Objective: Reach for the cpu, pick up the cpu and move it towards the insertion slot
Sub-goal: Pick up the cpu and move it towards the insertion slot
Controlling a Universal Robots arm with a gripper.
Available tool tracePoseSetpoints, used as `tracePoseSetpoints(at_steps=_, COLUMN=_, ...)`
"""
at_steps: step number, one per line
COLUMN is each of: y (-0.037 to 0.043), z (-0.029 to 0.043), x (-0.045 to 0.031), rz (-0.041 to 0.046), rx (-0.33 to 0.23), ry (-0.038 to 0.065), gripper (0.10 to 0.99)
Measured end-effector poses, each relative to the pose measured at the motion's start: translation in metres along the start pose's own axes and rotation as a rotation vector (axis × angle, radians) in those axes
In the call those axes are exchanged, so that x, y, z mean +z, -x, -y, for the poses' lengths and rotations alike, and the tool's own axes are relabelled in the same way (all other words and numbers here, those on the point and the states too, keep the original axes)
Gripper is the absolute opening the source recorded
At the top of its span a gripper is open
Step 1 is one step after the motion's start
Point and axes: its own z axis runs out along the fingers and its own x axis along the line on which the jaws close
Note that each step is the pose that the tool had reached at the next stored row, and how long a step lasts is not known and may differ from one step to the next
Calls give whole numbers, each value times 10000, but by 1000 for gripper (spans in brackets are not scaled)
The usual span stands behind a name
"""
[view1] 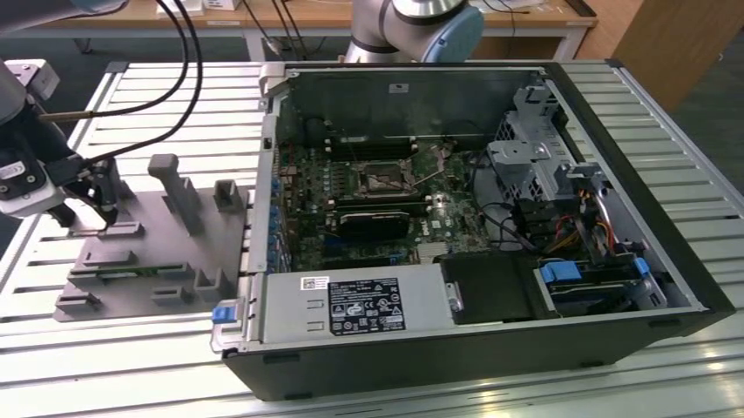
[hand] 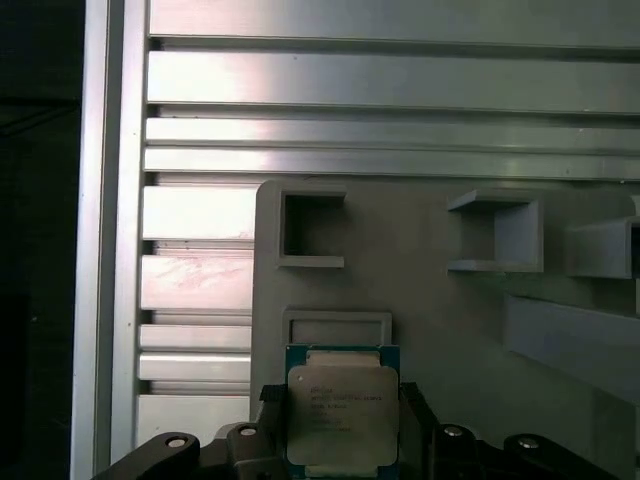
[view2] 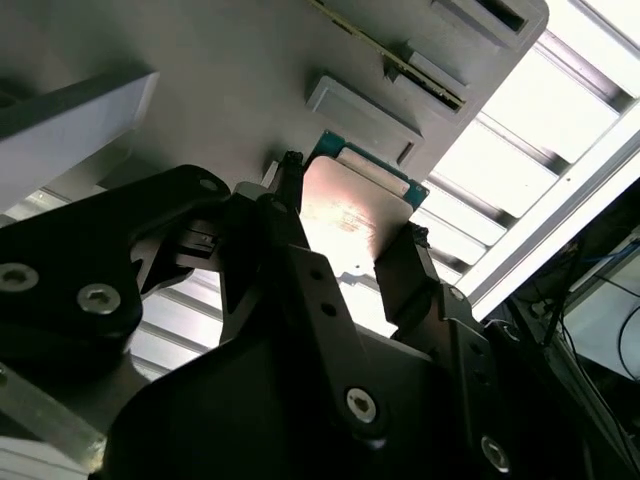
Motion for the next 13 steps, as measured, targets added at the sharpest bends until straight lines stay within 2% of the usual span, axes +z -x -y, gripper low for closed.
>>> tracePoseSetpoints(at_steps=13, y=1, z=-3, x=-57, rz=1, rx=0, ry=0, gripper=541)
